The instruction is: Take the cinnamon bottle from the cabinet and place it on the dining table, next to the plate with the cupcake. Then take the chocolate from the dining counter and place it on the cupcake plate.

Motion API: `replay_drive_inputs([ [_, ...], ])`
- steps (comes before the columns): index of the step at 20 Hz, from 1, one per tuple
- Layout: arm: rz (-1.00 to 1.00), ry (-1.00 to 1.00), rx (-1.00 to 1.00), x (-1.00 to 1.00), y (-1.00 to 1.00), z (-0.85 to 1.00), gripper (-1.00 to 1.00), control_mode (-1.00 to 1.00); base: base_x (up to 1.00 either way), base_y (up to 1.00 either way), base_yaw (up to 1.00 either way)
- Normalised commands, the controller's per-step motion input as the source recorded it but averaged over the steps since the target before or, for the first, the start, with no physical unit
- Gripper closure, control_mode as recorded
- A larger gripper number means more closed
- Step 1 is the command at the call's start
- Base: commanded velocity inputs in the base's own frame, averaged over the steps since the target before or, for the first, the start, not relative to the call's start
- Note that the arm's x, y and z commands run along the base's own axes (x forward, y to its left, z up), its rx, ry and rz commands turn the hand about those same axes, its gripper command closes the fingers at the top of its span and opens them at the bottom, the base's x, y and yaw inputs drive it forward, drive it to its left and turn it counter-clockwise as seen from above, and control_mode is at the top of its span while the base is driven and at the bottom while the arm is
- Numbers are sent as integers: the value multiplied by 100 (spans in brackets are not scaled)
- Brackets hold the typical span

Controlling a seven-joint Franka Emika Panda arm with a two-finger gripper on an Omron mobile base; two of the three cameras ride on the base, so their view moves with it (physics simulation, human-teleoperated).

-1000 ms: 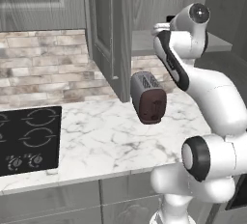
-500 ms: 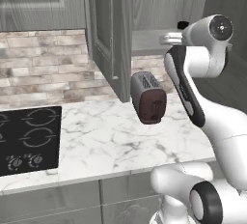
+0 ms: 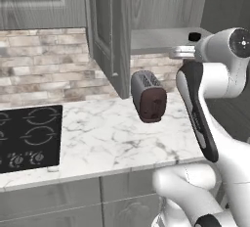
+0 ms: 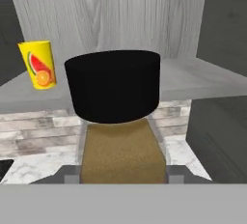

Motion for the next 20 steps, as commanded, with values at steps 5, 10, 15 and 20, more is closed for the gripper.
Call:
replay_drive_inputs([
  [5,0,0,0,0,0,0,100,100,-100,0,8],
  [10,0,0,0,0,0,0,100,100,-92,0,72],
  [15,0,0,0,0,0,0,100,100,-68,0,92],
  [20,0,0,0,0,0,0,100,100,-57,0,92],
])
